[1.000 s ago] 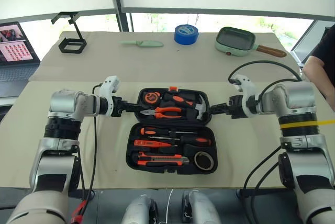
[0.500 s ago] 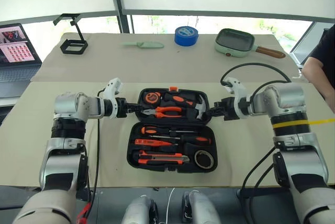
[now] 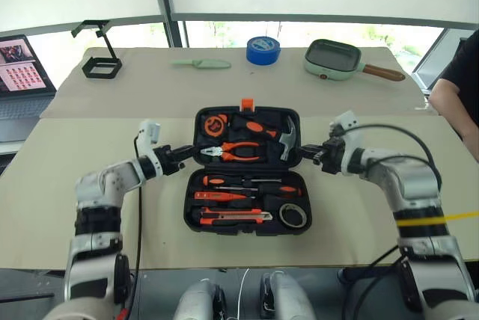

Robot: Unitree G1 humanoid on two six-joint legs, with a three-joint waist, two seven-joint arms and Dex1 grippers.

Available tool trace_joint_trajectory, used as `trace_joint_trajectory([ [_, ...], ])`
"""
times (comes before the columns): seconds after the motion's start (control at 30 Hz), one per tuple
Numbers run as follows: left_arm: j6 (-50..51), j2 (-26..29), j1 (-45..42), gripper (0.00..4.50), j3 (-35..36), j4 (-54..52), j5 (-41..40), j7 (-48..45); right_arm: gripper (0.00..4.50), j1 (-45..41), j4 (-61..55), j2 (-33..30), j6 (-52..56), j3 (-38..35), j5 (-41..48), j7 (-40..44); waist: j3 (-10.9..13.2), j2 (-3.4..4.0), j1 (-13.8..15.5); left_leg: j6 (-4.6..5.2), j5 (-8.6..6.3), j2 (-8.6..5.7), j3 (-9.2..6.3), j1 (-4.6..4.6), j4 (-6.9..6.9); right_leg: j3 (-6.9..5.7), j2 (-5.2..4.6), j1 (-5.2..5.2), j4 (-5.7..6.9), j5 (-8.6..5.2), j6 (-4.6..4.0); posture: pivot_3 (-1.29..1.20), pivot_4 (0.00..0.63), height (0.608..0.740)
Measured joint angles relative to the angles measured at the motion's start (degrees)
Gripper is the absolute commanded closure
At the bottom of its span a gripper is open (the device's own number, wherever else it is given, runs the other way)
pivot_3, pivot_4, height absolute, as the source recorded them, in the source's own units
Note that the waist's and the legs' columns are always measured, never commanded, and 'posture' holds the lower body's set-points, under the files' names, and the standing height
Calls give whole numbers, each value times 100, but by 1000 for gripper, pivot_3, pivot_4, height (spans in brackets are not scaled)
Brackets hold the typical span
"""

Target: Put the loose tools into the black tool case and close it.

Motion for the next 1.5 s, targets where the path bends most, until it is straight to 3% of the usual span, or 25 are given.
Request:
trace_joint_trajectory([
  [0.23,-1802,-43,1155,4468,-147,-905,184,-639,4500,1346,-58,-211,-3523,157,-1046,-98,6,-7,-4,2,-2,5,7,11,-4,14,-1,8,-16,-20,30,0,150,740],
  [0.33,-3531,165,2152,4468,-325,-1334,636,-1249,4500,1690,423,-579,-5935,239,-2357,-1009,5,-7,-1,-3,-5,8,23,63,-53,22,-16,38,-55,-29,42,0,150,740],
  [0.4,-4253,175,2263,4468,-373,-1238,891,-1279,4500,1671,738,-655,-6741,259,-3023,-1566,5,-10,13,-40,-26,14,30,71,-63,31,-25,45,-57,-31,43,0,150,740],
  [0.53,-5920,605,2709,3101,-416,-826,1414,-1485,3107,1909,1171,-777,-7677,293,-3705,-2222,-11,-11,8,-57,-16,26,30,100,-91,56,-22,55,-56,-33,26,0,150,740],
  [0.73,-6250,992,3319,1032,-375,-326,1361,-1674,1135,2576,1417,-1269,-8154,325,-3809,-2457,-8,-26,28,-12,7,35,26,79,-92,53,-11,33,-53,-40,16,0,150,740],
  [0.83,-6106,1363,3279,989,-115,-65,1331,-1534,1487,3024,1394,-1659,-8032,160,-3261,-2314,-10,-28,87,10,-6,34,21,82,-91,47,-18,41,-63,-41,15,0,150,740],
  [0.93,-5549,1413,2938,1705,-138,2,1102,-1537,2398,3695,937,-2007,-7132,178,-1851,-1533,-10,-28,174,59,-33,32,13,83,-83,37,-31,57,-69,-40,18,0,150,740],
  [1.13,-4661,1393,1766,3935,-766,-21,1112,-1561,4470,4663,-831,-2455,-5299,229,169,-285,-6,-39,153,68,-39,34,-2,99,-79,21,-31,97,-82,-32,30,0,150,740],
  [1.2,-4424,1387,1401,4474,-957,-2,1174,-1527,4500,4859,-1314,-2463,-4789,264,458,-62,-6,-40,141,67,-39,36,-3,100,-81,18,-26,98,-85,-32,30,0,150,740],
  [1.33,-4458,1367,741,4474,-1585,535,1715,-1618,4500,4964,-2198,-2464,-3739,599,687,275,-4,-42,162,66,-39,36,-5,98,-79,16,-18,97,-86,-33,30,0,150,740],
  [1.5,-4748,1001,-151,4474,-2143,1538,2096,-1990,4500,4069,-2492,-1748,-2695,1335,401,229,4,-70,145,74,-43,34,-1,77,-56,11,-13,78,-79,-29,32,0,150,740],
])
